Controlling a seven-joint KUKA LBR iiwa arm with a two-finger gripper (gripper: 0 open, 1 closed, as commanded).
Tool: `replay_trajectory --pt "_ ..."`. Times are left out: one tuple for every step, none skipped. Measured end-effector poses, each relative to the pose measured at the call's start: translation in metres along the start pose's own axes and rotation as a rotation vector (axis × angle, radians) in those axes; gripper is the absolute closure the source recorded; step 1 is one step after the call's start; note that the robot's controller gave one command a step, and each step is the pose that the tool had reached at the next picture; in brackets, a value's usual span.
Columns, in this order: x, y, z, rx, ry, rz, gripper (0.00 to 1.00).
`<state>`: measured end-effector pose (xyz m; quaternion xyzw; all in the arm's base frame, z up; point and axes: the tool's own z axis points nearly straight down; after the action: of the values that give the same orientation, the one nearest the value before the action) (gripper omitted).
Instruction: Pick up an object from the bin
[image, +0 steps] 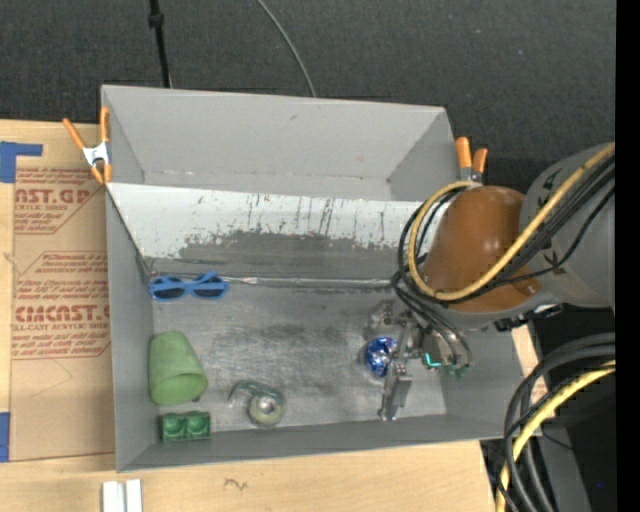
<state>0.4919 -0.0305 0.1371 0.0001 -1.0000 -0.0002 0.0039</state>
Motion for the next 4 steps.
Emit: replay_trajectory --pt "-0.015 -0.079 0.069 0.003 -0.013 -0.025 0.0" --pt "-0.008 -0.05 0.037 -0.001 -0.01 0.043 0.0" --pt "-0.024 0.005 0.037 -0.003 -0.009 0.176 0.0" --pt "-0.038 -0.022 0.067 -0.002 -0.013 0.215 0.0"
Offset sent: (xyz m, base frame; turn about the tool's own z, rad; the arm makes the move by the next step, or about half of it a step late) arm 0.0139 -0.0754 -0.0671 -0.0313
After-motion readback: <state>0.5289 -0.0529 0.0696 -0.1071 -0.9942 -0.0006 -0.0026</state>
